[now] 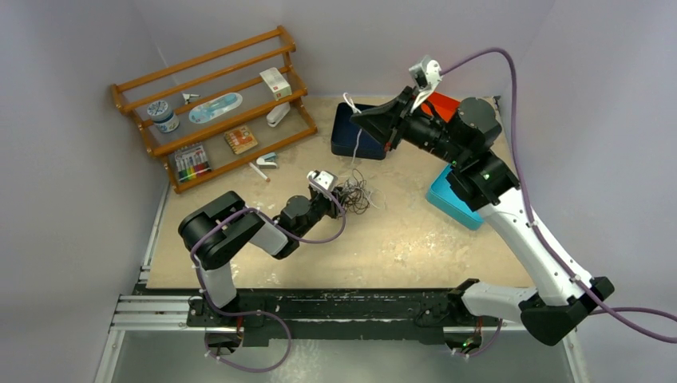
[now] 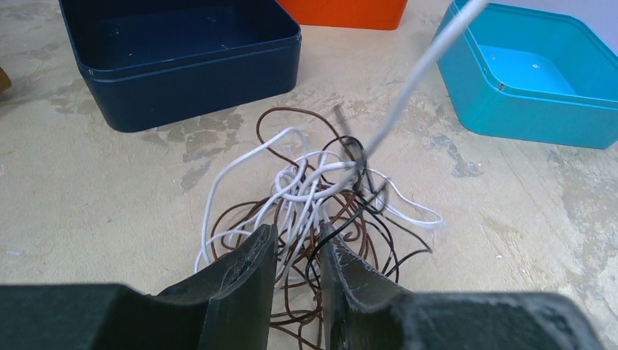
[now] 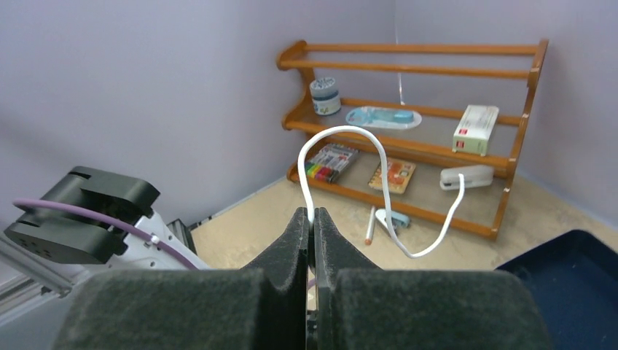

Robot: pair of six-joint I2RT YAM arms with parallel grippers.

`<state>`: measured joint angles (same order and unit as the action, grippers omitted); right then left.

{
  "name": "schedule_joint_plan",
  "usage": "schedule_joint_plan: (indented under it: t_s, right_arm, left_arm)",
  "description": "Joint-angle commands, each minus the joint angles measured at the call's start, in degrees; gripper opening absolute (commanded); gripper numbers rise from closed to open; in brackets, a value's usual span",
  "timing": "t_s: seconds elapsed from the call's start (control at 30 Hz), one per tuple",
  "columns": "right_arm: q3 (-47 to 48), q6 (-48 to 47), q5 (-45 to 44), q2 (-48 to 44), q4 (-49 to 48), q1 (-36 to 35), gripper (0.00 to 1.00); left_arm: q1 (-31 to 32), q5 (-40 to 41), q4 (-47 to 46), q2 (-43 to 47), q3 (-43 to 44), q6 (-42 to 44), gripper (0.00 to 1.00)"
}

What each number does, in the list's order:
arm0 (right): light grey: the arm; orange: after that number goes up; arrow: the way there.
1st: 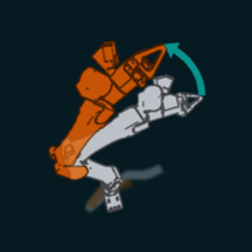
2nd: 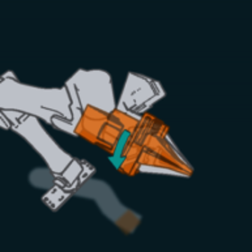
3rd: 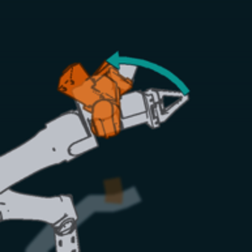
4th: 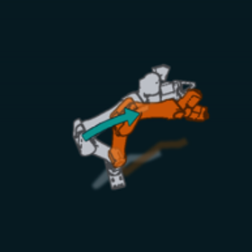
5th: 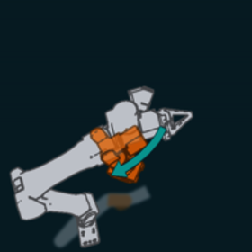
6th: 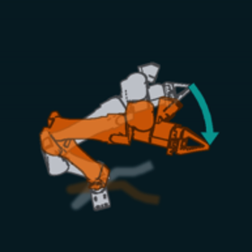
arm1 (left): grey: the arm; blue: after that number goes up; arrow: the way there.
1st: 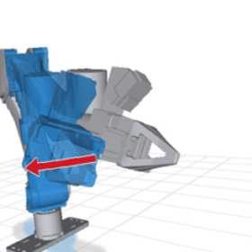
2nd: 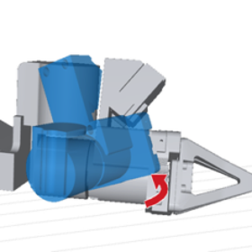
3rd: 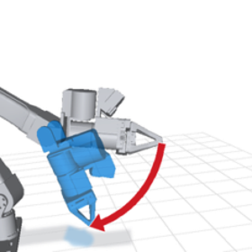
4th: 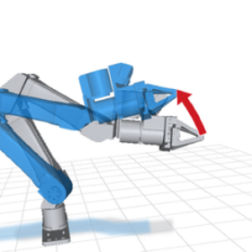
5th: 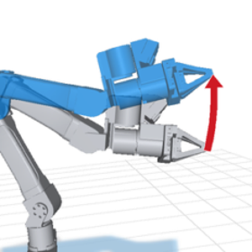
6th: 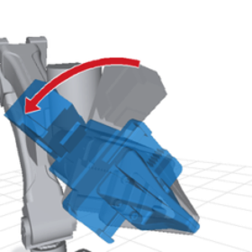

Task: Untangle the cables

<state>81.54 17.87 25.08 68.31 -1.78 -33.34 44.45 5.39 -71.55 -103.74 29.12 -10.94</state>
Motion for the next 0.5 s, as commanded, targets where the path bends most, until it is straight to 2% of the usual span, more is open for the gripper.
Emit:
schedule_joint_plan:
  t_s: [0.0,0.47]
  right_arm:
    - [5.1,-3.1,-1.4,-1.4,-0.3,0.2,0.0]
    - [12.3,-7.0,-5.2,-0.2,-0.3,0.2,0.0]
  left_arm:
    - [0.2,0.4,-2.6,-0.7,-0.5,-0.6,0.27]
    - [0.2,1.2,-2.7,-2.4,-0.6,-0.7,0.22]
